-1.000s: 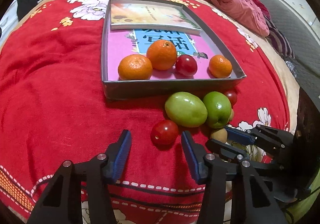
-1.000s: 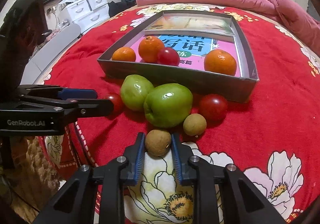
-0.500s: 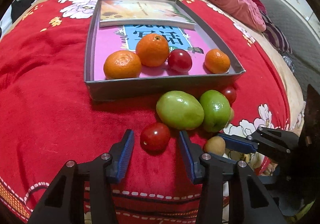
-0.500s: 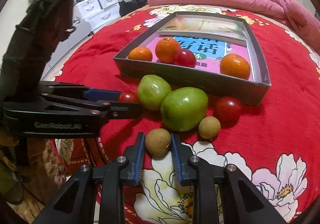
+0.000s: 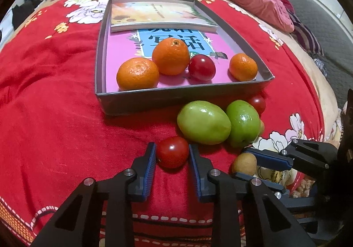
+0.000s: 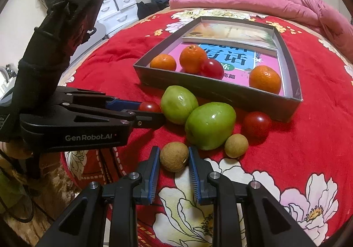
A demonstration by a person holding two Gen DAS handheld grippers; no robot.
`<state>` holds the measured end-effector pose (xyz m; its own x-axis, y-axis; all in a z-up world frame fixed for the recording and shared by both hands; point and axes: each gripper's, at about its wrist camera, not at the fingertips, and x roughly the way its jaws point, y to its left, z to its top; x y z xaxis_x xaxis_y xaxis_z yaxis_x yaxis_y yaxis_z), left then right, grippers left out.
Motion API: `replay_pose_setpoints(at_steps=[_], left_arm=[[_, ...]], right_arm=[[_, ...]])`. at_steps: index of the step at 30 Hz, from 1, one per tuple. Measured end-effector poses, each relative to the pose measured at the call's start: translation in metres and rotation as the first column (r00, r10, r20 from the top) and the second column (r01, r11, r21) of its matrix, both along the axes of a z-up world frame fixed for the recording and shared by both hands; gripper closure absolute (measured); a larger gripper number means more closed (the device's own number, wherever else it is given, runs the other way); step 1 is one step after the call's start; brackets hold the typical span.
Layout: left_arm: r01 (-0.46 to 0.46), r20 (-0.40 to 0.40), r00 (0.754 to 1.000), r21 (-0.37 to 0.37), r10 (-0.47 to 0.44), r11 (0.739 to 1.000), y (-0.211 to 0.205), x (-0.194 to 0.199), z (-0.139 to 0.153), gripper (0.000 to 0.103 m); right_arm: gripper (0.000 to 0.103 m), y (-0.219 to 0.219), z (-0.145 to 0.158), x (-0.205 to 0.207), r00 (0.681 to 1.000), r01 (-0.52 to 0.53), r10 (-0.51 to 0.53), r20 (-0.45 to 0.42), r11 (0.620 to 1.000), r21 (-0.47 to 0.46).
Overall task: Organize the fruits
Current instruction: 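Close the right gripper on a small brown kiwi while the left grasps a cherry tomato, then lift the kiwi and tomato and carry both over the grey tray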
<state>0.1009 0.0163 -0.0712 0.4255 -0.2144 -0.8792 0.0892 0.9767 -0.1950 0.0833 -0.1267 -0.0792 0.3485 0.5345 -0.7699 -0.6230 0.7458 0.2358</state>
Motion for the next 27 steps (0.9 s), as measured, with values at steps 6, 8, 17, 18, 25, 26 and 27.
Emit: replay_pose_setpoints(at_steps=[6,8,17,18,25,26,27], left_arm=[[-0.019,0.008,1.0,-0.009,0.019,1.0,0.006,-0.005,0.008,0.073],[-0.026,0.011,1.0,-0.012,0.027,1.0,0.008,-0.006,0.011,0.073],[-0.045,0.054,0.997,-0.02,0.046,0.999,0.012,-0.01,0.032,0.073],[-0.046,0.059,0.997,-0.02,0.047,0.999,0.012,-0.01,0.034,0.073],[-0.048,0.094,0.994,-0.024,0.05,0.999,0.011,-0.012,0.051,0.073],[-0.048,0.098,0.994,-0.023,0.05,0.999,0.01,-0.013,0.053,0.073],[-0.048,0.101,0.994,-0.024,0.05,0.999,0.01,-0.012,0.054,0.073]], right_arm=[[0.077,-0.003,0.01,0.0,1.0,0.002,-0.003,0.026,0.999,0.036],[0.077,-0.003,0.012,0.001,1.0,0.002,-0.004,0.03,0.999,0.044],[0.077,-0.007,0.023,0.003,0.998,0.015,-0.02,0.067,0.997,0.075],[0.077,-0.007,0.025,0.003,0.997,0.016,-0.022,0.07,0.997,0.079],[0.077,-0.011,0.036,0.002,0.993,0.03,-0.041,0.112,0.995,0.096],[0.077,-0.012,0.037,0.002,0.992,0.033,-0.044,0.115,0.995,0.098],[0.077,-0.013,0.038,0.002,0.992,0.037,-0.048,0.118,0.994,0.1]])
